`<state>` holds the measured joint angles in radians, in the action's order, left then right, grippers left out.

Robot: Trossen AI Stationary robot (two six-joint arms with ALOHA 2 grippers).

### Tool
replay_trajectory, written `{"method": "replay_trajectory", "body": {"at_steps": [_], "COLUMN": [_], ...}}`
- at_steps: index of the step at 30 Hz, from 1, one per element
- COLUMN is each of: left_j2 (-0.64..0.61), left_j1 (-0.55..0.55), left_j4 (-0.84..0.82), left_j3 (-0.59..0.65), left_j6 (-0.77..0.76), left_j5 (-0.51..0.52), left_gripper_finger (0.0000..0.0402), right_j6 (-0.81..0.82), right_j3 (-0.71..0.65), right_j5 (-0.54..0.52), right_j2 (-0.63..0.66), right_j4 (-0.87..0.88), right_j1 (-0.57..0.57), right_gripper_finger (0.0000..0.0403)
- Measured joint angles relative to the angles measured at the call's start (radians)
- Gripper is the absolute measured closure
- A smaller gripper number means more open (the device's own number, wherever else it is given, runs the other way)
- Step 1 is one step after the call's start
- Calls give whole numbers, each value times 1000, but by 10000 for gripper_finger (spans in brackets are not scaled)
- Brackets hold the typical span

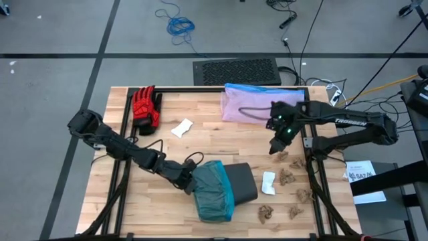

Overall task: Place trash/remove bag and relplace
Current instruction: Put the brown napkin into the black trash bin

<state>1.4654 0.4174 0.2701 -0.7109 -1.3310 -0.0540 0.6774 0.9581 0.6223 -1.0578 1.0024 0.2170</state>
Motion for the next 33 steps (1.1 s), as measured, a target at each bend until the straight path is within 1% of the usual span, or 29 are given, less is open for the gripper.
{"method": "replay_trajectory", "body": {"at_steps": [2, 5, 8, 12, 14, 16, 18, 21, 26, 33], "left_j2": [0, 0, 0, 0, 0, 0, 0, 0, -31, -163], "left_j1": [-9, -13, -13, -13, -10, -5, -3, -3, -1, -17], "left_j4": [-2, 1, 1, 7, 9, 9, 9, 4, 2, -84], "left_j3": [0, 0, 0, 0, -6, -19, -30, -36, -49, -55], "left_j6": [14, 41, 66, 82, 89, 113, 135, 141, 143, 135], "left_j5": [-8, -6, 0, 4, 7, 10, 14, 15, 10, 20], "left_gripper_finger": [402, 402, 402, 402, 402, 402, 402, 402, 401, 401], "right_j6": [31, 120, 247, 355, 404, 437, 479, 515, 550, 541], "right_j3": [0, 0, 0, 0, 0, 0, 1, -2, -5, -3], "right_j5": [-25, -97, -154, -203, -210, -248, -301, -331, -298, -276], "right_j2": [-26, -61, -92, -145, -190, -231, -262, -306, -343, -391], "right_j4": [-9, -47, -165, -351, -391, -398, -398, -450, -572, -634], "right_j1": [-56, -157, -260, -370, -405, -437, -458, -477, -495, -483], "right_gripper_finger": [403, 403, 403, 403, 403, 403, 403, 403, 403, 403]}}
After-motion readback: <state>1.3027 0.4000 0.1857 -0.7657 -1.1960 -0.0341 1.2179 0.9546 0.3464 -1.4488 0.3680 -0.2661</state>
